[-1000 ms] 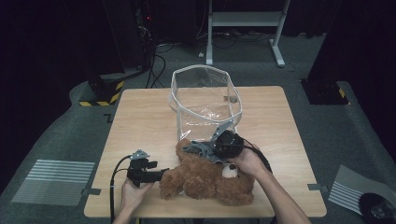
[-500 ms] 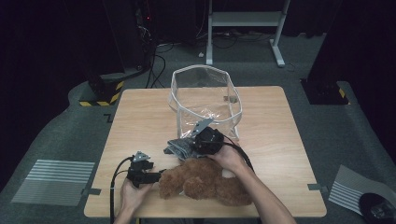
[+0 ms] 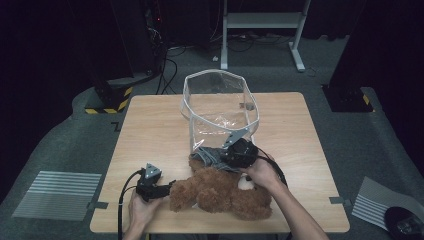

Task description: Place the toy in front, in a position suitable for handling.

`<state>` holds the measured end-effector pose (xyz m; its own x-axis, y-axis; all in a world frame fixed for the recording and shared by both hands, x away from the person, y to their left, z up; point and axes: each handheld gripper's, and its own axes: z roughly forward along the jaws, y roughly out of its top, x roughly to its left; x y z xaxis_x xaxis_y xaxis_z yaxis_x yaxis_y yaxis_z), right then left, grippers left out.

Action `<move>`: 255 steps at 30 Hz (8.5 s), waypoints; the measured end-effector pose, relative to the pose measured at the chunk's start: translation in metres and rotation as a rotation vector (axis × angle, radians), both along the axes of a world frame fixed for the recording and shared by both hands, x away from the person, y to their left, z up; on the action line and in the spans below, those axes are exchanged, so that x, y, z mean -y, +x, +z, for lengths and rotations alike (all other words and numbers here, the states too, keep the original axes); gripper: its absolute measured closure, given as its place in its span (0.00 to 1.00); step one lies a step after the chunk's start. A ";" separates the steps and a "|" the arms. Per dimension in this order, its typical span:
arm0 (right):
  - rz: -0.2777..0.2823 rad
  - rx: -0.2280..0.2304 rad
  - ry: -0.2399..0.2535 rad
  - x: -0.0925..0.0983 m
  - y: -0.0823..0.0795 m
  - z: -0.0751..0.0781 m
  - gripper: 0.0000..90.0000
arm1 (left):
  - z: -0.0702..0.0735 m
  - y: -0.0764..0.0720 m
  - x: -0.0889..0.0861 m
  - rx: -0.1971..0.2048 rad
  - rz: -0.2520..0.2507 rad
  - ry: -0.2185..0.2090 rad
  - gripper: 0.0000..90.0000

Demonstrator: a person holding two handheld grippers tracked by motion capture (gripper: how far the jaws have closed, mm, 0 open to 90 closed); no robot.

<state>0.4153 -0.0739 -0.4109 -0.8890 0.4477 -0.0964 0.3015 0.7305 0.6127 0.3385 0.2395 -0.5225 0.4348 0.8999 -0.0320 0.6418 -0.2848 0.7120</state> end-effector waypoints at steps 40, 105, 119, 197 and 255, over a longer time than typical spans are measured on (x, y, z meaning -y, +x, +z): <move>-0.151 -0.097 0.004 0.136 -0.032 -0.041 0.90 | 0.036 0.000 -0.003 0.077 -0.038 -0.186 0.32; -0.008 0.065 0.143 0.106 -0.078 0.006 0.90 | 0.055 -0.008 0.075 -0.016 -0.255 -0.117 0.29; 0.118 0.110 0.041 0.077 -0.097 0.015 0.90 | 0.053 0.017 0.088 -0.006 -0.210 -0.112 0.36; -0.319 0.122 0.198 0.169 -0.099 -0.049 0.43 | 0.036 -0.026 0.021 0.067 -0.183 -0.155 0.29; -0.092 0.075 0.323 0.152 -0.129 -0.065 1.00 | 0.065 -0.045 0.016 0.071 -0.220 -0.242 0.73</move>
